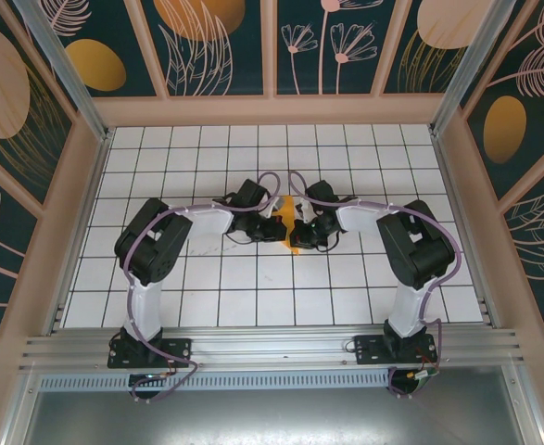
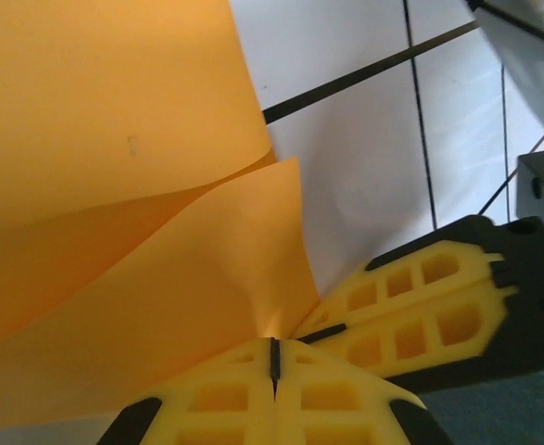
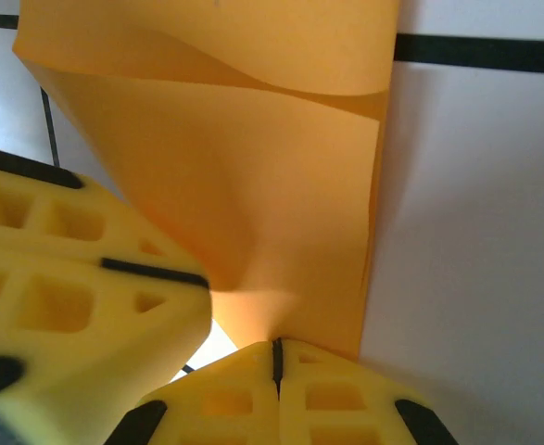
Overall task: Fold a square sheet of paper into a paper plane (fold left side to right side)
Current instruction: Third fold the triangle at the center of the table.
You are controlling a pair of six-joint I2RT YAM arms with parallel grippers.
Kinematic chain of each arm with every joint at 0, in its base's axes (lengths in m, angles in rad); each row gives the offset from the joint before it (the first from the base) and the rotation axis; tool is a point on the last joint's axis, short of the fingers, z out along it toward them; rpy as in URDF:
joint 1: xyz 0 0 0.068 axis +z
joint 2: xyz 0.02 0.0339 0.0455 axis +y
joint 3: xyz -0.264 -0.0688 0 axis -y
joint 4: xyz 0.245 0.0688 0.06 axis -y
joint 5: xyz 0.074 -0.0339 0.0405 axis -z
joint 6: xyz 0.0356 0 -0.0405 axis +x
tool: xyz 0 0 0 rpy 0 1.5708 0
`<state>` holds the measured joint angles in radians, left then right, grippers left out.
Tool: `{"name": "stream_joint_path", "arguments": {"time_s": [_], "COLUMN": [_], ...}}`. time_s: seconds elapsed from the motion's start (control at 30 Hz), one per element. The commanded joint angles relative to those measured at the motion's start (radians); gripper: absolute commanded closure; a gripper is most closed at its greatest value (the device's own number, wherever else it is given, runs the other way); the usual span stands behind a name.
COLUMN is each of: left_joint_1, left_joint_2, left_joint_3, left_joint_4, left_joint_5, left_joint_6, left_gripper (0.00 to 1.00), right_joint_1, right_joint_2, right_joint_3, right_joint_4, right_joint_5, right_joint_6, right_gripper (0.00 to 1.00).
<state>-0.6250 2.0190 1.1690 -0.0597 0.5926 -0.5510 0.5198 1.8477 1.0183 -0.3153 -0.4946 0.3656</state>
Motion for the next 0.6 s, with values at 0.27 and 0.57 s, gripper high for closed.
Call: {"name": "stream_joint_path", "arguments": {"time_s": [0.27, 0.57], "left_joint_1": [0.005, 0.101], "left_joint_2": [0.043, 0.018], "left_joint_3": [0.027, -0.014], "left_joint_4": [-0.074, -0.056], "left_joint_5": [-0.188, -0.236], "left_joint_6": [0.013, 0.011], "left_gripper": [0.95, 0.95], "right_joint_1": [-0.002, -0.003], "right_joint_2": [0.050, 0.042], "right_joint_3": [-0.015, -0.040], "right_joint_4": [-0.116, -0.117], "right_joint_5": [0.146, 0.154], "right_joint_6": [-0.019, -0.020], "right_gripper": [1.00, 1.00]}}
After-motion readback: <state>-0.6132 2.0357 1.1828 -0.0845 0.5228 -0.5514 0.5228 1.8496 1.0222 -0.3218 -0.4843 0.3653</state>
